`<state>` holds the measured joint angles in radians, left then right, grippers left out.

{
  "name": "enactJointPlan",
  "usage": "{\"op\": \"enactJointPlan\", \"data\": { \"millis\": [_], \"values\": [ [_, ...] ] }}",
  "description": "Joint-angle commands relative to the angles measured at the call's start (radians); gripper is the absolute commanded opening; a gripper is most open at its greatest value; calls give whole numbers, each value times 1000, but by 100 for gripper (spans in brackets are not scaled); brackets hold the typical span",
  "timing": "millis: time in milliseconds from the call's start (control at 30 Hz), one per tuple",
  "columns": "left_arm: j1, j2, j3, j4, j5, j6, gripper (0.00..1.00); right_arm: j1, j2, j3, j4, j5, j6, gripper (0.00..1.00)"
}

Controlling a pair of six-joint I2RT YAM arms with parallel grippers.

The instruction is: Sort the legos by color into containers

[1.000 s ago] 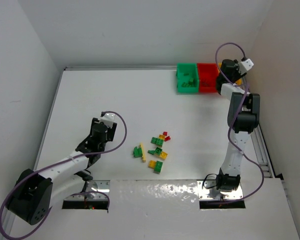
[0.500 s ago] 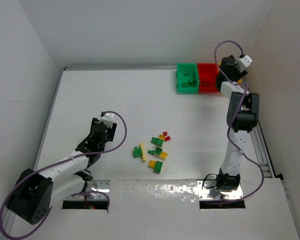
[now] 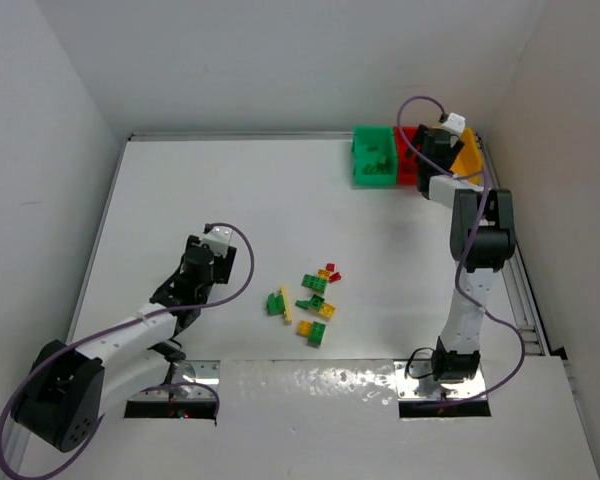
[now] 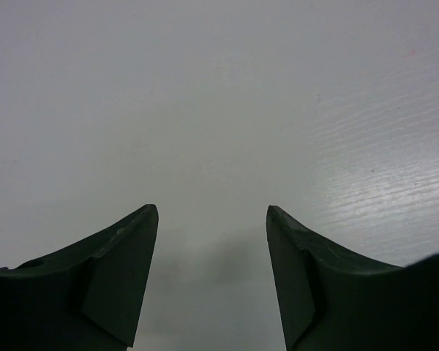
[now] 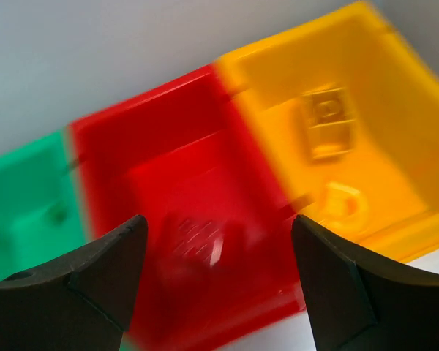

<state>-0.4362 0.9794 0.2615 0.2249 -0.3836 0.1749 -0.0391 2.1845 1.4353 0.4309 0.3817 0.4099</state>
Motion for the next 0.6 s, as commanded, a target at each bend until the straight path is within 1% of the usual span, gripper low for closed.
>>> {"op": "enactJointPlan", "data": {
  "millis": [0, 100, 133, 200, 233, 267, 300, 367, 400, 467, 500, 567],
  "values": [
    [14, -27, 33, 13, 66, -8, 59, 86, -135, -65, 132, -115, -92, 78],
    [14, -41, 33, 14, 86, -6, 59, 154, -206, -111, 99, -170, -161, 77],
    [14, -45, 33, 16, 91, 0, 59, 171, -247, -134, 54, -194, -186, 77],
    [14, -62, 33, 19, 109, 3, 59, 231, -293, -160, -15, -291, -256, 75],
    [13, -68, 33, 18, 120, 5, 59, 267, -342, -182, -106, -369, -287, 71],
    [13, -74, 32, 21, 126, 5, 59, 287, -365, -190, -165, -369, -298, 65],
    [13, -88, 31, 21, 130, 5, 59, 304, -386, -199, -279, -426, -306, 54],
    [13, -102, 27, 22, 141, 5, 59, 368, -446, -240, -381, -431, -319, 49],
    [11, -116, 27, 22, 144, 6, 59, 390, -466, -260, -467, -413, -319, 44],
    [7, -123, 22, 22, 146, 12, 59, 450, -520, -323, -544, -403, -336, 42],
    [-5, -133, 21, 24, 146, 17, 59, 468, -535, -349, -601, -402, -345, 43],
    [-16, -139, 16, 27, 149, 28, 59, 513, -575, -423, -639, -417, -361, 47]
  ]
}}
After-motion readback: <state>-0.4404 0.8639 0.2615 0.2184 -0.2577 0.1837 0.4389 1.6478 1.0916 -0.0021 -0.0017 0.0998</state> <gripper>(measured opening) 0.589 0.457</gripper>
